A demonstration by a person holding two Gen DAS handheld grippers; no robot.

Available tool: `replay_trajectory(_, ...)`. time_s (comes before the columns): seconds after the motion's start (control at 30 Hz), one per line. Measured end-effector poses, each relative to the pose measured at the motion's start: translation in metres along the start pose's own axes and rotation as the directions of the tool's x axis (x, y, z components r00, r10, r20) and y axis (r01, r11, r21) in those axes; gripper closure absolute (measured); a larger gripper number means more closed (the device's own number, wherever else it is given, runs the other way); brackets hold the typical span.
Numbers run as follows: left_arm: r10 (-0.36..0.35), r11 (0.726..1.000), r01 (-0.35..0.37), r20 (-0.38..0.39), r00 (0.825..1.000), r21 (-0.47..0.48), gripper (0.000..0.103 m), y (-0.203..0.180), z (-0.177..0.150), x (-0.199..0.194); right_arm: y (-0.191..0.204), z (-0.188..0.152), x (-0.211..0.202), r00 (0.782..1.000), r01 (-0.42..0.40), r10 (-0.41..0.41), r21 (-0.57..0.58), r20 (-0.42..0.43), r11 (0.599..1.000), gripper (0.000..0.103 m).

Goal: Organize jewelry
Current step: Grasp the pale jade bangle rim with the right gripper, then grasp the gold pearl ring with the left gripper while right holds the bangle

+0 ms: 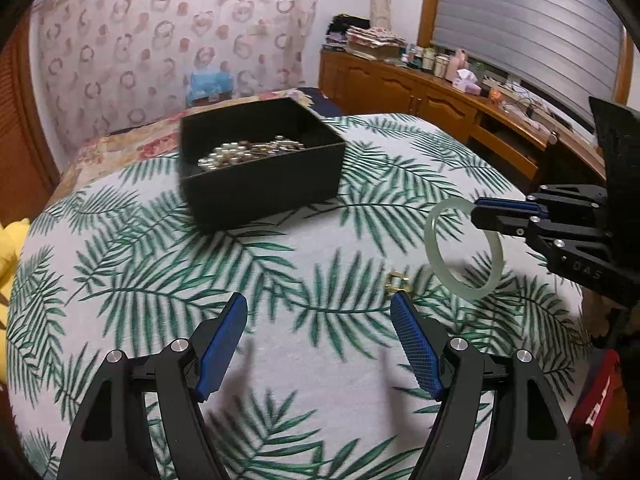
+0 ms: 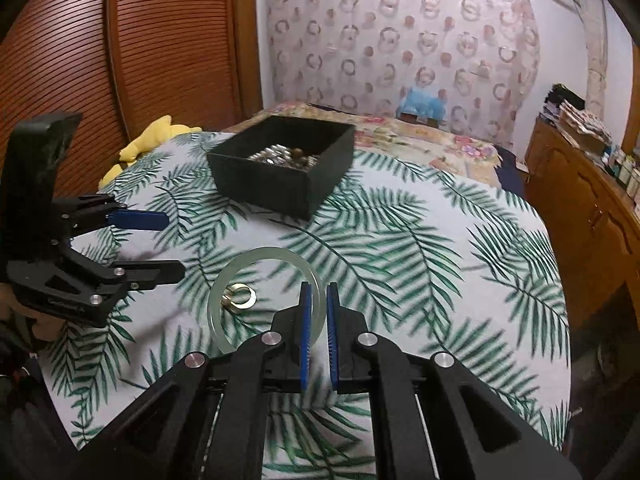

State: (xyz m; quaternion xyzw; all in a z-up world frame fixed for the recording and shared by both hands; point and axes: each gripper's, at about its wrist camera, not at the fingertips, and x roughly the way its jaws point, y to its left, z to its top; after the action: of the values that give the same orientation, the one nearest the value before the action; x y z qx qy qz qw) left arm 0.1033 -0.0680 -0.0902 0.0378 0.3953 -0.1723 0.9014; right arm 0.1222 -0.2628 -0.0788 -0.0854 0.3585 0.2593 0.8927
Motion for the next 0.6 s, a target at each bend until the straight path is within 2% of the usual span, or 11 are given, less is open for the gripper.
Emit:
replay_trajectory(0.23,-0.042,0.998,0.044,-0.032,0.999,0.054,0.032,-0.022,0.006,0.013,-0.017,-0.01,-0.001,1.0,0.03,-0.03,0.04,-0.009,0.999,0.094)
replay_trajectory(0.3,-0.051,0.996,0.054,-0.047,0.998,0.069,0.04,-0.028,0.007,0.018,-0.02,-0.012,-0.002,0.999,0.034,-0.034,0.047,-0.009,0.998,0.094)
replay_trajectory(0.5,-0.062,0.993,0.069,-0.074,0.995,0.097,0.051,-0.039,0.009,0.029,-0.026,-0.016,-0.004,0.999,0.035,-0.035,0.056,-0.009,0.998,0.094)
replay_trajectory(0.6,-0.059,0.992,0.068,-0.081,0.995,0.111,0.053,-0.043,0.009,0.032,-0.026,-0.017,-0.004,0.999,0.033,-0.033,0.058,-0.011,0.998,0.094)
